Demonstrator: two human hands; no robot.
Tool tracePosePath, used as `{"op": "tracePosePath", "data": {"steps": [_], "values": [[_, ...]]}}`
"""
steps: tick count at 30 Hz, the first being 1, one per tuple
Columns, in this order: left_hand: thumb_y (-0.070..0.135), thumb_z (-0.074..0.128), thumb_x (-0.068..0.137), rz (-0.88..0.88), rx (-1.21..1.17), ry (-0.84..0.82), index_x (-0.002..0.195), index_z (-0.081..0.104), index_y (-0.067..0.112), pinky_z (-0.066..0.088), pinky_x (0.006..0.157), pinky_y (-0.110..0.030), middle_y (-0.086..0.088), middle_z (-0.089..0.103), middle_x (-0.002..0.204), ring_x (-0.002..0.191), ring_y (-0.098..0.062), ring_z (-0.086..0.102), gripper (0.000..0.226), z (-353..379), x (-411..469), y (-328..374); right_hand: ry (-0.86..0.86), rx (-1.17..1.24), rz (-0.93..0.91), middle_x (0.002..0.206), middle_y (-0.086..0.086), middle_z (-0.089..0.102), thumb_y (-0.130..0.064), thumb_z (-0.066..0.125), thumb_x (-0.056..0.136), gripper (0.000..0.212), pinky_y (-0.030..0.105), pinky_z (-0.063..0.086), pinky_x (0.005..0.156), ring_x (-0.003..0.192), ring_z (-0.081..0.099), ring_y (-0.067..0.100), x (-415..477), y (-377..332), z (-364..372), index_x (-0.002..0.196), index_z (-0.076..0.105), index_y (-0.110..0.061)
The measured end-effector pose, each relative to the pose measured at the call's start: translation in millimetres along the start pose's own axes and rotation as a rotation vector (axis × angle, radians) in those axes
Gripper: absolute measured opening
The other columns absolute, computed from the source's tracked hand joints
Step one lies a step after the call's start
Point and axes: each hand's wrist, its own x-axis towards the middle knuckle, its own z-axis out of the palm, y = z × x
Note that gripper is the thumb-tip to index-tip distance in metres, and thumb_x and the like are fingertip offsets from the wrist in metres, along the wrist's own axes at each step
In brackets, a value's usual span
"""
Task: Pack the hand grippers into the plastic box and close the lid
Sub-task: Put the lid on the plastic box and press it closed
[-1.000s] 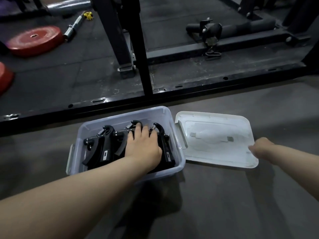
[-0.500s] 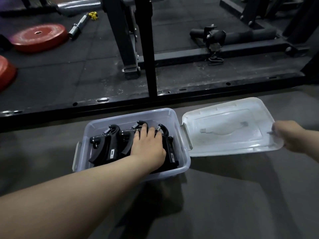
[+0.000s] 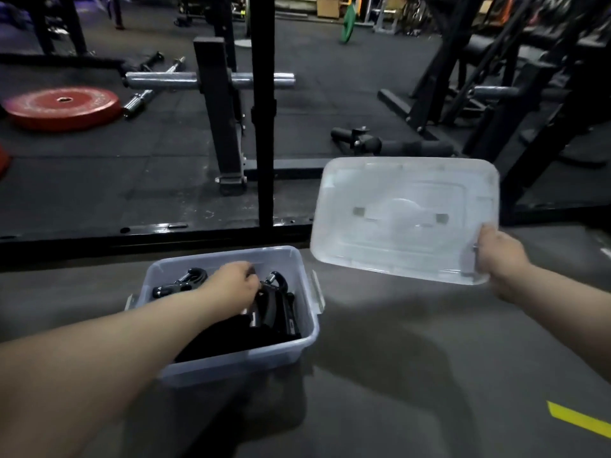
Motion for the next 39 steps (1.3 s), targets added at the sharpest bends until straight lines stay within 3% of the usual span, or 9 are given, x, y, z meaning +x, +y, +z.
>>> {"op": "tracePosePath", "data": {"steps": [1,5,8,14,20,23,28,35,39], "values": [[0.028,0.041,0.097,-0.041,-0.068,0.037,0.101,0.059,0.019,0.044,0.069,-0.028,-0.010,0.066,0.099,0.085,-0.027,0.062,0.021,-9,-4,3,-0.036,0.033,0.017,0.105,0.024,0.059,-0.029,0.033,0.104,0.039,0.026,0.043,0.057,0.087,0.056,0.034,-13,-11,5,0.110,0.058,0.000],[0.033,0.040,0.097,-0.086,-0.356,0.129,0.097,0.060,0.031,0.051,0.089,-0.041,-0.011,0.066,0.113,0.099,-0.032,0.063,0.020,-40,-11,0,-0.228,0.269,0.091,0.104,0.011,0.069,-0.051,0.039,0.097,0.048,0.044,0.055,0.084,0.084,0.065,0.029,-50,-38,33,0.102,0.064,-0.010],[0.026,0.041,0.099,-0.100,-0.531,0.121,0.112,0.062,0.029,0.057,0.070,-0.036,-0.001,0.066,0.112,0.089,-0.027,0.068,0.024,-58,-27,-5,-0.397,0.330,0.086,0.097,0.001,0.068,-0.058,0.036,0.096,0.049,0.044,0.056,0.087,0.090,0.068,0.025,-78,-60,48,0.103,0.061,-0.017],[0.026,0.042,0.102,-0.166,-0.664,0.207,0.101,0.065,0.029,0.045,0.060,-0.033,-0.005,0.070,0.087,0.059,-0.024,0.066,0.022,-84,-59,-28,-0.518,0.394,0.068,0.094,-0.008,0.066,-0.060,0.029,0.099,0.048,0.033,0.054,0.070,0.084,0.064,0.013,-106,-83,76,0.110,0.056,-0.021],[0.018,0.038,0.100,-0.268,-0.689,0.175,0.101,0.066,0.016,0.039,0.042,-0.022,-0.010,0.065,0.076,0.052,-0.022,0.054,0.028,-97,-79,-56,-0.523,0.524,0.069,0.095,-0.006,0.062,-0.055,0.034,0.100,0.048,0.038,0.049,0.078,0.082,0.062,0.018,-129,-86,100,0.126,0.051,-0.018],[0.010,0.041,0.094,-0.344,-0.821,0.148,0.099,0.065,0.007,0.036,0.045,-0.022,-0.012,0.060,0.068,0.048,-0.021,0.048,0.025,-103,-80,-64,-0.610,0.575,0.041,0.108,-0.004,0.065,-0.058,0.030,0.100,0.053,0.038,0.048,0.083,0.094,0.064,0.020,-132,-86,108,0.128,0.052,-0.020],[0.031,0.040,0.098,-0.451,-1.146,0.114,0.103,0.063,0.006,0.051,0.063,-0.034,-0.015,0.059,0.082,0.066,-0.026,0.058,0.034,-110,-76,-74,-0.787,0.648,0.004,0.128,-0.004,0.065,-0.063,0.020,0.098,0.062,0.044,0.041,0.104,0.118,0.060,0.022,-120,-77,128,0.133,0.056,-0.028],[0.057,0.040,0.093,-0.548,-1.452,0.038,0.119,0.054,-0.003,0.055,0.085,-0.051,-0.029,0.060,0.115,0.097,-0.042,0.062,0.066,-115,-59,-93,-0.883,0.640,-0.147,0.124,0.011,0.066,-0.015,0.032,0.100,0.039,0.053,0.047,0.098,0.115,0.061,0.036,-133,-76,139,0.118,0.068,-0.013],[0.053,0.050,0.088,-0.541,-1.542,-0.029,0.116,0.054,-0.009,0.054,0.086,-0.053,-0.032,0.060,0.117,0.101,-0.043,0.063,0.068,-121,-60,-96,-0.955,0.659,-0.186,0.127,0.011,0.065,-0.020,0.036,0.100,0.038,0.053,0.046,0.099,0.114,0.062,0.035,-134,-80,138,0.122,0.066,-0.016]]}}
